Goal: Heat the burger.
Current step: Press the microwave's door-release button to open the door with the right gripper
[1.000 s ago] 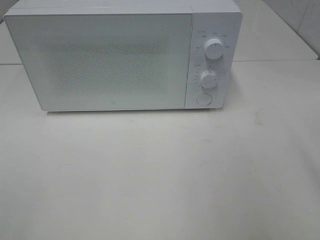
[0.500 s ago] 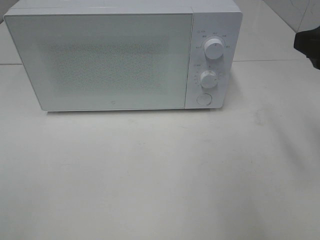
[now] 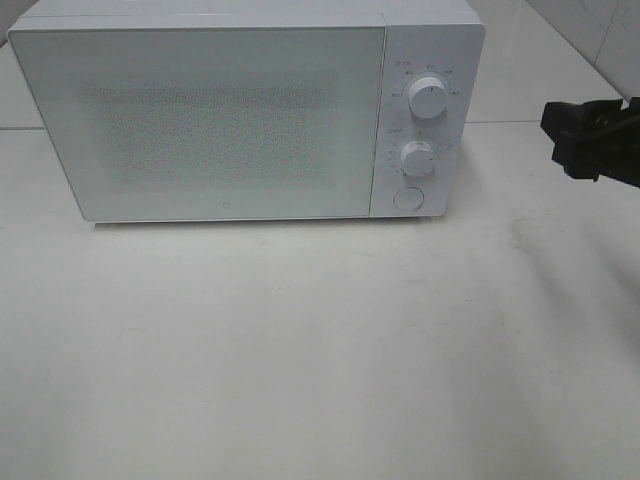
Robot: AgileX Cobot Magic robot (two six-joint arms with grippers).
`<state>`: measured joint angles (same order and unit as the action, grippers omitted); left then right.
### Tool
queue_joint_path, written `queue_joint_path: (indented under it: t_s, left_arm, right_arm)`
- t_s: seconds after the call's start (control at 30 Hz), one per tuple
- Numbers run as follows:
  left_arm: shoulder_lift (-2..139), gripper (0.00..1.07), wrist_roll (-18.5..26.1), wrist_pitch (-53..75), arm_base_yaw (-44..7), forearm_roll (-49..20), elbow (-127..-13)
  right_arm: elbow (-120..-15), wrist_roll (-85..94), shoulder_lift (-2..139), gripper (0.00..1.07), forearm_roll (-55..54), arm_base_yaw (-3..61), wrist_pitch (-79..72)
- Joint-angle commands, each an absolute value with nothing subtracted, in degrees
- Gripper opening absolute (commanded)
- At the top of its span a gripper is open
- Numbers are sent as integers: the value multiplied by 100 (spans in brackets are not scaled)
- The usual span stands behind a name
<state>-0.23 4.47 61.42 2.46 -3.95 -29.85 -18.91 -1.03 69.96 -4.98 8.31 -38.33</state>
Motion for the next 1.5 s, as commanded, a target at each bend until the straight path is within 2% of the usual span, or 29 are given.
queue_joint_path:
  t_s: [0.03, 0.17, 0.27, 0.43, 0.57, 0.6, 0.87, 1.1, 1.5]
  left_arm:
    - [-120, 100, 424, 6154, 246, -401, -2962]
    - [-120, 100, 424, 6154, 246, -401, -2962]
    - [-120, 100, 424, 6154, 246, -401, -2962]
    - [-120, 100, 424, 6154, 246, -401, -2962]
    - [-120, 100, 424, 6154, 246, -401, -2962]
    - [-120, 100, 424, 6154, 246, -401, -2962]
    - [-120, 100, 424, 6154, 246, -401, -2962]
    - [-120, 100, 424, 6154, 246, -401, -2962]
    - [-120, 100, 424, 6154, 246, -401, -2962]
  right_arm:
    - [-1616, 281, 7242, 75, -894, 819, -4853]
    - [-1450, 378, 7494, 75, -1180, 871, -5283]
    - [-1329, 596, 7718, 75, -1541, 1152, -5649]
    - [-1301, 1026, 8314, 75, -2441, 2057, -6285]
    - [-1306, 1134, 8634, 75, -2807, 2504, -6618]
    - [-1306, 1140, 8864, 75, -3094, 2825, -6904]
    - [-1455, 1123, 9477, 75, -4240, 3822, -7403]
    - [-1908, 1163, 9849, 75, -4864, 4412, -7391]
    - [-2659, 1616, 10330, 75, -5225, 4756, -7070]
